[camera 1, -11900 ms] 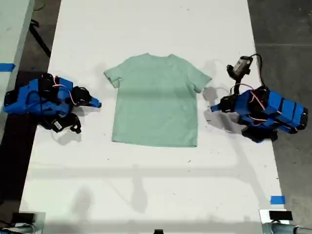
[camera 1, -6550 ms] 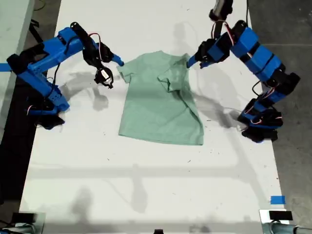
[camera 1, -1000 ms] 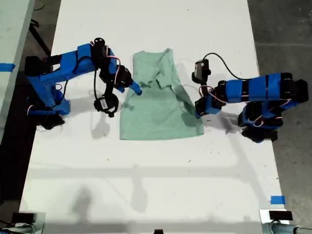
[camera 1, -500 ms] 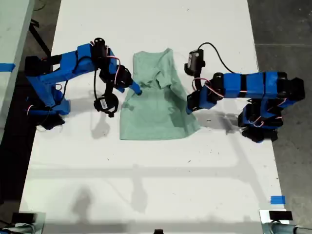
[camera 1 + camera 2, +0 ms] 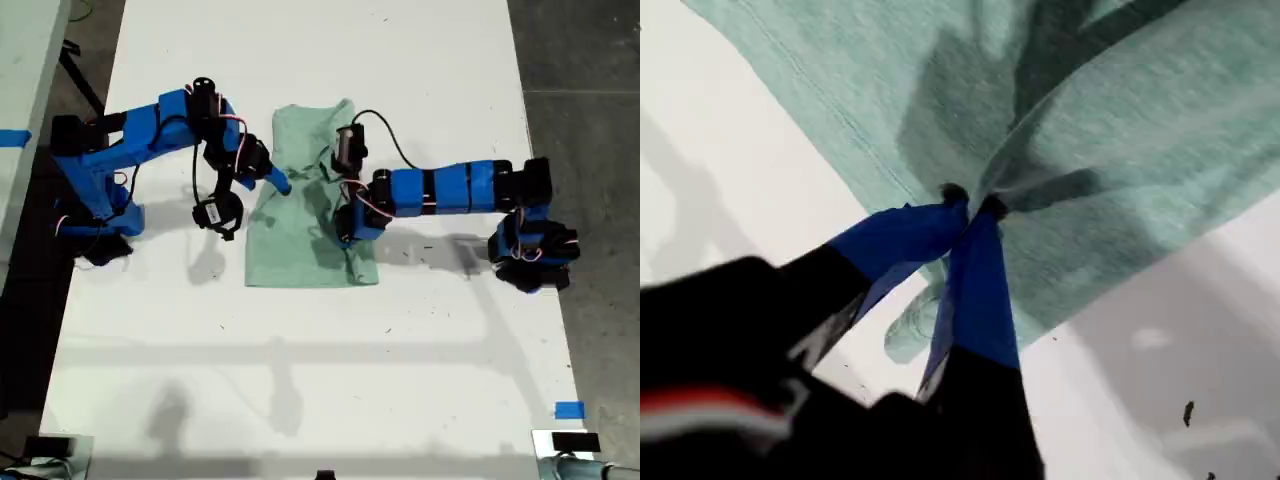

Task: Fold t-shirt

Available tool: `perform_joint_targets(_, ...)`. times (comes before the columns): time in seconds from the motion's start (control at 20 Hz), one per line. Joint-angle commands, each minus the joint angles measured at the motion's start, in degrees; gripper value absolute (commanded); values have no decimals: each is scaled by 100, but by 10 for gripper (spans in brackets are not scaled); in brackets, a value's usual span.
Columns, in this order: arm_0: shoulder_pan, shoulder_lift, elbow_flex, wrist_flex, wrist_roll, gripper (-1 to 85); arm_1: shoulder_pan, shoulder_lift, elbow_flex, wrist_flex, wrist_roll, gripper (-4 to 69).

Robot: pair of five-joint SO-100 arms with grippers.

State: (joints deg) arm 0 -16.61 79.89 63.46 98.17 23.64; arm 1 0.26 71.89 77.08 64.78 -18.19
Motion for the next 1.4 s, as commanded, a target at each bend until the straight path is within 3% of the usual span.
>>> perform_joint_targets(0.0, 9, 132, -26, 114, -18, 322, -35, 18, -870, 475, 149, 317)
perform_joint_targets(0.05, -9, 123, -18, 123, -26, 324, -26, 44, -1134, 650, -141, 447)
perform_joint_targets(0.35, 53, 123, -18, 290, -123, 324, 343, 712, -1811, 1951, -360, 349)
perform_joint_targets(0.6, 896, 97, 466, 404, -1160, 338, 580, 1213, -1222, 2329, -431, 302)
perform_joint_targets(0.7, 1239, 123, 1028, 97, -1564, 341, 589, 1248, -1107, 2329, -466, 292)
perform_joint_targets(0.9, 1591, 967, 2927, -1283, -2180, 338, 598, 1248, -958, 2294, -519, 277)
perform_joint_targets(1.35, 1239, 1178, 4315, -3050, -2294, 327, 519, 1248, -800, 2171, -475, 248)
